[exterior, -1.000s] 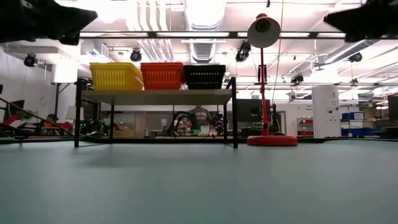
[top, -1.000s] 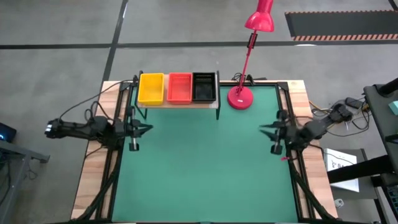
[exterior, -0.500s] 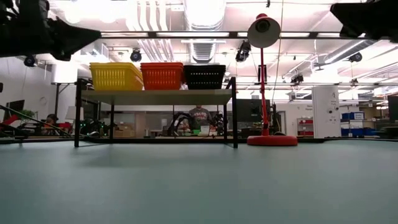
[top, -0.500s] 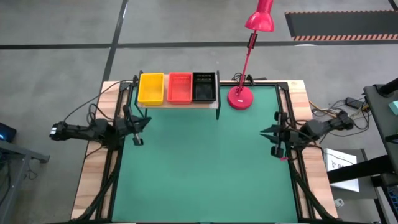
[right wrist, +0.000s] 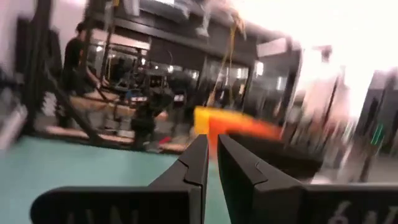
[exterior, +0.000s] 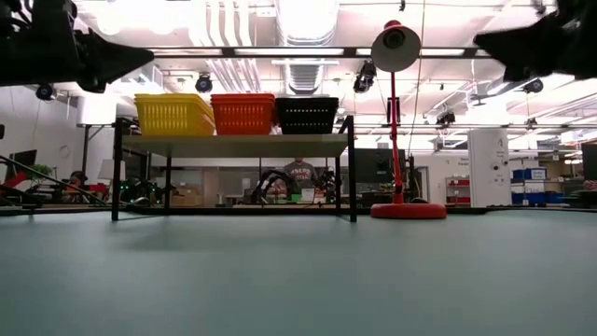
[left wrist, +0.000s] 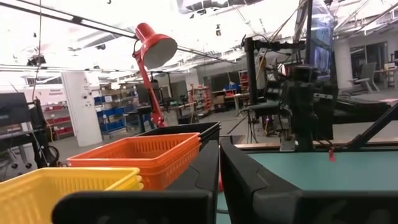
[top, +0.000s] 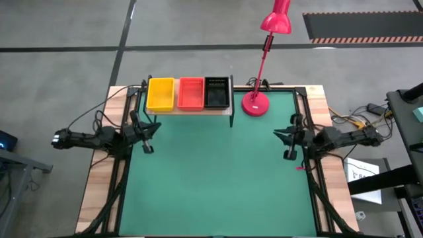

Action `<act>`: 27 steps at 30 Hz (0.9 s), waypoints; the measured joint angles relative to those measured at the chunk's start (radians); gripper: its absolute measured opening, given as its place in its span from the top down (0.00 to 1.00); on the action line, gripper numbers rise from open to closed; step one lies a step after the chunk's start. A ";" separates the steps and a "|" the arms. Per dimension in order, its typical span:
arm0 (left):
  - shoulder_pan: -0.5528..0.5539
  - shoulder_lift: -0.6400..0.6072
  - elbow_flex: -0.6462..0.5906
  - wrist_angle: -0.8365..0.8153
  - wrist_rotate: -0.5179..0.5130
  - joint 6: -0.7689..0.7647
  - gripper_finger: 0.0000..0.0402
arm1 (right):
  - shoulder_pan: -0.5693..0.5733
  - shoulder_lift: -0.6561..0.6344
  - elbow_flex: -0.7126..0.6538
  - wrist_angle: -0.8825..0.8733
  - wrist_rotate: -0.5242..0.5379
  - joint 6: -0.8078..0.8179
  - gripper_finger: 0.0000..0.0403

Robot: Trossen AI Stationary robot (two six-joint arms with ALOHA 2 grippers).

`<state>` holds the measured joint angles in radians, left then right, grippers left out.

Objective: Stack baskets on shelf by color
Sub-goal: Return to home position

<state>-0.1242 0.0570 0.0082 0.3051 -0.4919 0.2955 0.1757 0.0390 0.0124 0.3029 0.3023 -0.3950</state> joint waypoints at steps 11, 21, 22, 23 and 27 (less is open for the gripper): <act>0.000 0.022 -0.001 0.000 0.000 -0.001 1.00 | 0.000 0.036 0.000 -0.175 0.064 0.662 0.93; 0.000 0.028 -0.002 0.000 0.000 -0.001 1.00 | 0.000 0.049 0.000 -0.187 0.065 0.665 0.93; 0.000 0.028 -0.002 0.000 0.000 -0.001 1.00 | 0.000 0.049 0.000 -0.188 0.065 0.665 0.93; 0.000 0.028 -0.002 0.000 0.000 -0.001 1.00 | 0.000 0.049 0.000 -0.188 0.065 0.665 0.93; 0.000 0.028 -0.002 0.000 0.000 -0.001 1.00 | 0.000 0.049 0.000 -0.188 0.065 0.665 0.93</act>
<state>-0.1242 0.0849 0.0059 0.3053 -0.4915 0.2947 0.1761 0.0883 0.0120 0.1146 0.3672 0.2699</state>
